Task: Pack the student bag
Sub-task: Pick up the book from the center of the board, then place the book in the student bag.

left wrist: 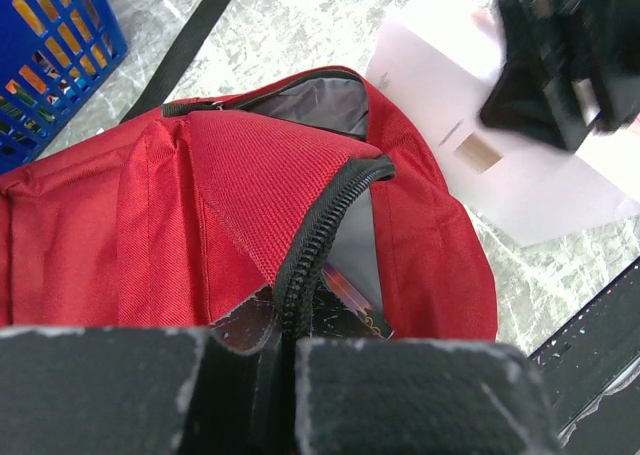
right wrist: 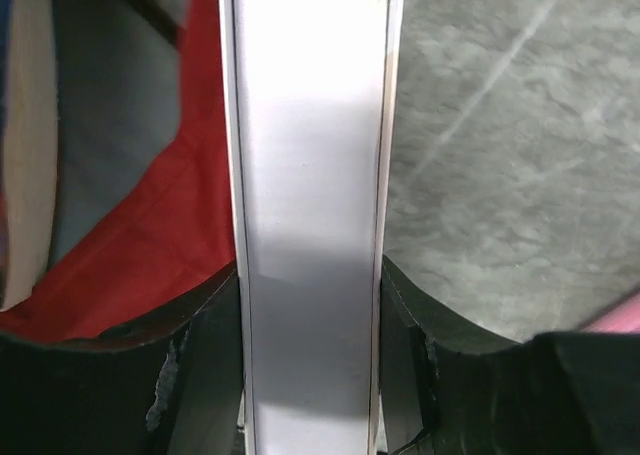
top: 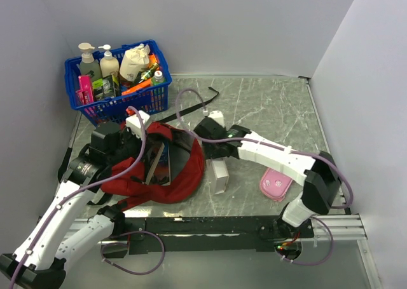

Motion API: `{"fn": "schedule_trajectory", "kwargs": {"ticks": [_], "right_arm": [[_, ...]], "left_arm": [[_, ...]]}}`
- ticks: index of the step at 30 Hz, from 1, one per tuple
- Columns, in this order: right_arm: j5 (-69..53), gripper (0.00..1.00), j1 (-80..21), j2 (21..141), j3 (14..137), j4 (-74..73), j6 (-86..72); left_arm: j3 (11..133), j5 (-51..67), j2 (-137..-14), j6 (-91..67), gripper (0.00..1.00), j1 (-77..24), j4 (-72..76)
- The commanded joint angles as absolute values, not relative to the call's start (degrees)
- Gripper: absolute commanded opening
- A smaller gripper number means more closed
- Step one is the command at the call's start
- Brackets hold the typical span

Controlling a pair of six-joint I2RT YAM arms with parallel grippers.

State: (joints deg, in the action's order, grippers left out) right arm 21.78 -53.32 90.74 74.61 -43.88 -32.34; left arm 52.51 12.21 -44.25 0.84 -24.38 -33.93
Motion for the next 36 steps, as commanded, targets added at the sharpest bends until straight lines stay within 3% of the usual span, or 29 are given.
{"fn": "schedule_trajectory", "kwargs": {"ticks": [1,6,11,18,22,27,32,36], "right_arm": [[18.3,0.20,-46.2,80.5,72.2,-46.2,-34.2],[-2.9,0.21,-37.9,66.4,64.9,-37.8,-36.4],[-23.2,0.16,-36.6,63.4,59.6,-29.1,-40.7],[-39.1,0.16,-36.1,63.6,51.8,-16.1,-48.1],[-44.7,0.16,-36.1,67.2,47.6,-4.2,-55.1],[-46.3,0.16,-36.2,76.9,49.6,9.7,-64.9],[-43.0,0.14,-36.3,86.6,55.5,16.9,-70.3],[-34.8,0.05,-36.9,90.0,54.7,24.7,-77.2]], "left_arm": [[53.1,13.4,-42.7,0.6,0.01,-24.3,-30.4],[53.5,13.1,-43.2,1.2,0.01,-24.6,-31.4],[55.1,12.5,-44.6,1.8,0.01,-25.5,-32.8],[56.9,9.0,-43.6,1.1,0.01,-26.5,-29.1],[58.5,10.3,-44.2,0.4,0.01,-27.4,-28.7],[60.0,21.5,-45.7,1.1,0.01,-28.3,-32.4],[59.7,26.7,-44.7,2.7,0.01,-28.3,-33.1],[57.6,27.8,-43.9,3.3,0.01,-28.5,-33.0]]}}
